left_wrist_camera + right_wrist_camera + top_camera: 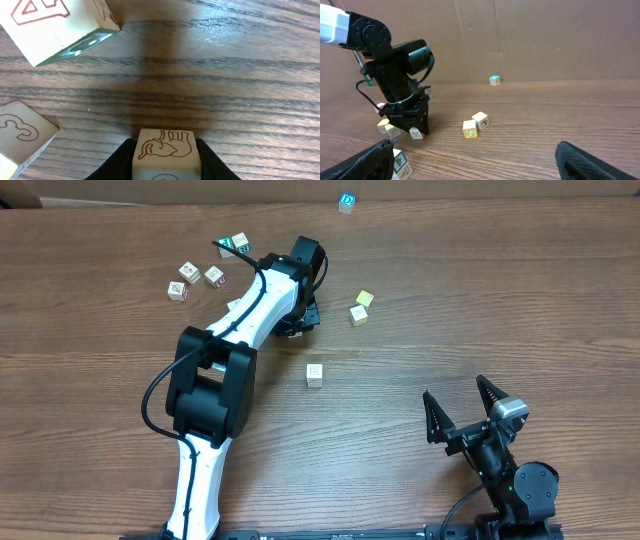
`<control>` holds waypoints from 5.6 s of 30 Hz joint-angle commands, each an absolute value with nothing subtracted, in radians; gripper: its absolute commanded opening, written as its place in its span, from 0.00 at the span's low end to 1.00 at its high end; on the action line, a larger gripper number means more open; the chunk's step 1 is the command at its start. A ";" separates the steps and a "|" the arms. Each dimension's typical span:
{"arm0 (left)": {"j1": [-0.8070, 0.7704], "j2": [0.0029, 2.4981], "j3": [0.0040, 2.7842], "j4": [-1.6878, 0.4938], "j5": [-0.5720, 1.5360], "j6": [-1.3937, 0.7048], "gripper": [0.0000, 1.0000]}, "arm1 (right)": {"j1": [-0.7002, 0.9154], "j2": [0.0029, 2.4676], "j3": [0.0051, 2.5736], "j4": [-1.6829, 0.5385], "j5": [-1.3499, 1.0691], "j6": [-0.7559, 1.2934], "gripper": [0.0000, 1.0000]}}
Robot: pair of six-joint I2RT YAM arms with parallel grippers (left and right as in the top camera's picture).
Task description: Form a tower
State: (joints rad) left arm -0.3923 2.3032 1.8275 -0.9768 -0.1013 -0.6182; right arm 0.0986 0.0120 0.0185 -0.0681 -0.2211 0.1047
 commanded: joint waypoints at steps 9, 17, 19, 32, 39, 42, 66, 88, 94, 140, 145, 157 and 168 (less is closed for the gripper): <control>-0.393 2.315 1.820 -0.987 -0.104 -0.605 0.30 | 0.094 0.003 0.008 -0.063 -0.222 0.107 1.00; -0.393 2.315 1.820 -0.997 -0.104 -0.605 0.29 | 0.094 0.003 0.008 -0.063 -0.222 0.107 1.00; -0.393 2.315 1.820 -1.001 -0.104 -0.605 0.28 | 0.094 0.003 0.008 -0.063 -0.222 0.107 1.00; -0.393 2.315 1.819 -1.027 -0.104 -0.535 0.20 | 0.094 0.003 0.008 -0.063 -0.222 0.107 1.00; -0.393 2.315 1.819 -1.024 -0.104 -0.500 0.12 | 0.094 0.003 0.008 -0.063 -0.222 0.107 1.00; -0.393 2.315 1.819 -1.025 -0.103 -0.493 0.09 | 0.094 0.003 0.008 -0.063 -0.222 0.107 1.00; -0.393 2.315 1.819 -1.048 -0.112 -0.493 0.24 | 0.094 0.003 0.008 -0.063 -0.222 0.107 1.00; -0.393 2.315 1.819 -1.029 -0.111 -0.413 0.26 | 0.094 0.003 0.008 -0.063 -0.222 0.107 1.00; -0.393 2.315 1.819 -1.027 -0.107 -0.388 0.28 | 0.094 0.003 0.008 -0.063 -0.222 0.107 1.00; -0.393 2.315 1.819 -1.040 -0.095 -0.336 0.25 | 0.094 0.003 0.008 -0.063 -0.222 0.107 1.00; -0.393 2.315 1.819 -1.044 -0.093 -0.336 0.24 | 0.094 0.003 0.008 -0.063 -0.222 0.107 1.00; -0.391 2.315 1.819 -1.036 -0.048 -0.336 0.41 | 0.094 0.003 0.008 -0.063 -0.222 0.107 1.00; -0.391 2.315 1.822 -1.037 -0.048 -0.336 0.34 | 0.094 0.003 0.008 -0.063 -0.222 0.107 1.00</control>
